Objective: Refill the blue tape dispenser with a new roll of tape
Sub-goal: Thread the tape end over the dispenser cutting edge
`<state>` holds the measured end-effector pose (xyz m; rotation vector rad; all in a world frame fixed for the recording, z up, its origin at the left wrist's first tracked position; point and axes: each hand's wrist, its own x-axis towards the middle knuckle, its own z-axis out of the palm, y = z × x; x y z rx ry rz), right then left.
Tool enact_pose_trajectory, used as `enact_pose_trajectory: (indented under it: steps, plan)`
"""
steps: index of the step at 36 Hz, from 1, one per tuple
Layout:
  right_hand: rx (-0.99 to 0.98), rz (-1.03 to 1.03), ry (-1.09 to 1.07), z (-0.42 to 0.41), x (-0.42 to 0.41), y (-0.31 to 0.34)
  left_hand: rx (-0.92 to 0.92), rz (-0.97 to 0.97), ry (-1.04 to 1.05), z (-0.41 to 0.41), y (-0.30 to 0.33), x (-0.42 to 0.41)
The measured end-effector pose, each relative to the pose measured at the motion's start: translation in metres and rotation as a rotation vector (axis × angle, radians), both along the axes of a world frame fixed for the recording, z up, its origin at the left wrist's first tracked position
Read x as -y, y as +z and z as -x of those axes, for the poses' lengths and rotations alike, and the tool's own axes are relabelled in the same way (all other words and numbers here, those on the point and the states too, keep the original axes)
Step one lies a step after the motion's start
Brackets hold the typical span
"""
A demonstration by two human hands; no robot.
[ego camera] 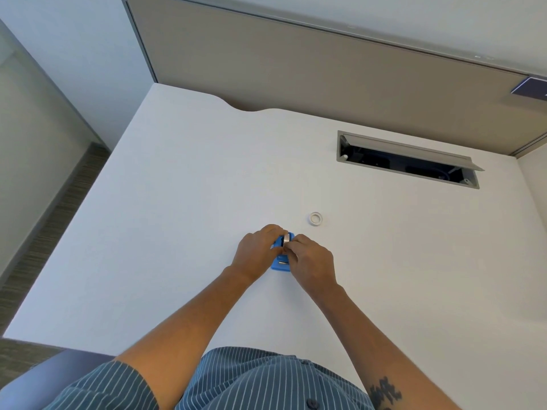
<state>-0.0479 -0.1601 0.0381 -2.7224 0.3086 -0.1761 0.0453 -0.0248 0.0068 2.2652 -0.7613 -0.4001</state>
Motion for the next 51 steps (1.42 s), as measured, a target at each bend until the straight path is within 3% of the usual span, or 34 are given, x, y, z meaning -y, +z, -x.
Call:
enact_pose_trajectory:
  steps: [12,32,40,51]
  plan:
    - [0.001,-0.073,0.020,-0.005,0.010,0.000,0.041,-0.024,-0.018,-0.001,0.001,0.000]
    - [-0.337,-0.122,0.154,-0.039,0.033,0.024,0.016,-0.029,-0.029,-0.002,0.002,0.001]
    - [-0.422,-0.043,0.172,-0.048,0.036,0.026,0.011,-0.042,-0.037,-0.005,0.002,0.002]
    - [-0.387,-0.013,0.193,-0.054,0.038,0.027,0.022,-0.036,-0.035,-0.004,0.000,0.003]
